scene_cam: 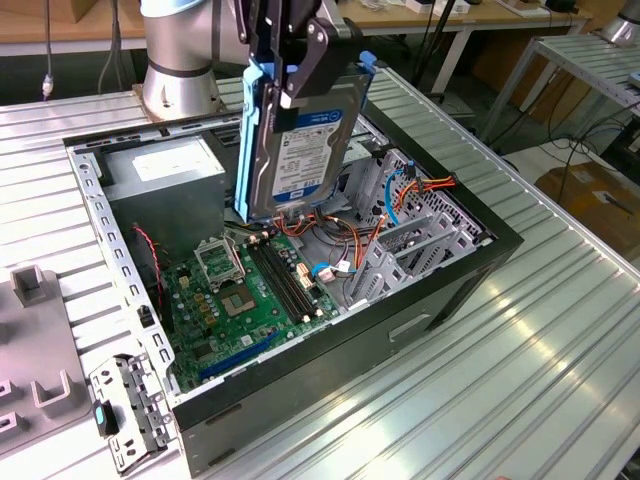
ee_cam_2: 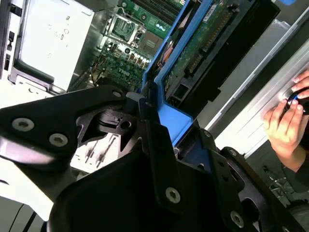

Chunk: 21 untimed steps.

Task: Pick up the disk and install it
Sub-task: 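Insert the disk into the insertion slot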

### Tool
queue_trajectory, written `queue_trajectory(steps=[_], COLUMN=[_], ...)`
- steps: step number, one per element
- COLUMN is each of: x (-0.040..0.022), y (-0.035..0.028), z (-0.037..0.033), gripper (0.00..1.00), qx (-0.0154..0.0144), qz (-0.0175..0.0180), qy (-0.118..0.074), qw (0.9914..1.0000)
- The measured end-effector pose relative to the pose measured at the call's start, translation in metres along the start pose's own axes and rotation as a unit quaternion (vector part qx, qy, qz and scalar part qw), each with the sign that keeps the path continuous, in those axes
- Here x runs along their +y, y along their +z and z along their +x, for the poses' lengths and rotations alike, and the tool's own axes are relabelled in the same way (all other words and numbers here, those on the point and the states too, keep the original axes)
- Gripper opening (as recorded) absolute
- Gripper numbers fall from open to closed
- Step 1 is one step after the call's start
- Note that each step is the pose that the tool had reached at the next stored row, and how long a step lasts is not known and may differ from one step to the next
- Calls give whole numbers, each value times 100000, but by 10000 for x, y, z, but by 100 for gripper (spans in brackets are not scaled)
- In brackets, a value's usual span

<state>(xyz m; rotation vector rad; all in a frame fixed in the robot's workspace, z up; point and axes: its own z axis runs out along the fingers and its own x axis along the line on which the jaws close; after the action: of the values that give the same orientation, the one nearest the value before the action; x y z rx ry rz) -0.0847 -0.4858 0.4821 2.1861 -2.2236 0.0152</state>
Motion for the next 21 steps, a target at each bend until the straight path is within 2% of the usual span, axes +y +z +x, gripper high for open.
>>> queue_trajectory(steps=[4,18,21], x=[-98,-114,-116], y=[-1,-13,-14], z=[6,6,36], gripper=[37,37,37], qx=[7,18,31], qz=[-5,3,-2], qy=[-9,-2,-8], qw=[100000,100000,100000])
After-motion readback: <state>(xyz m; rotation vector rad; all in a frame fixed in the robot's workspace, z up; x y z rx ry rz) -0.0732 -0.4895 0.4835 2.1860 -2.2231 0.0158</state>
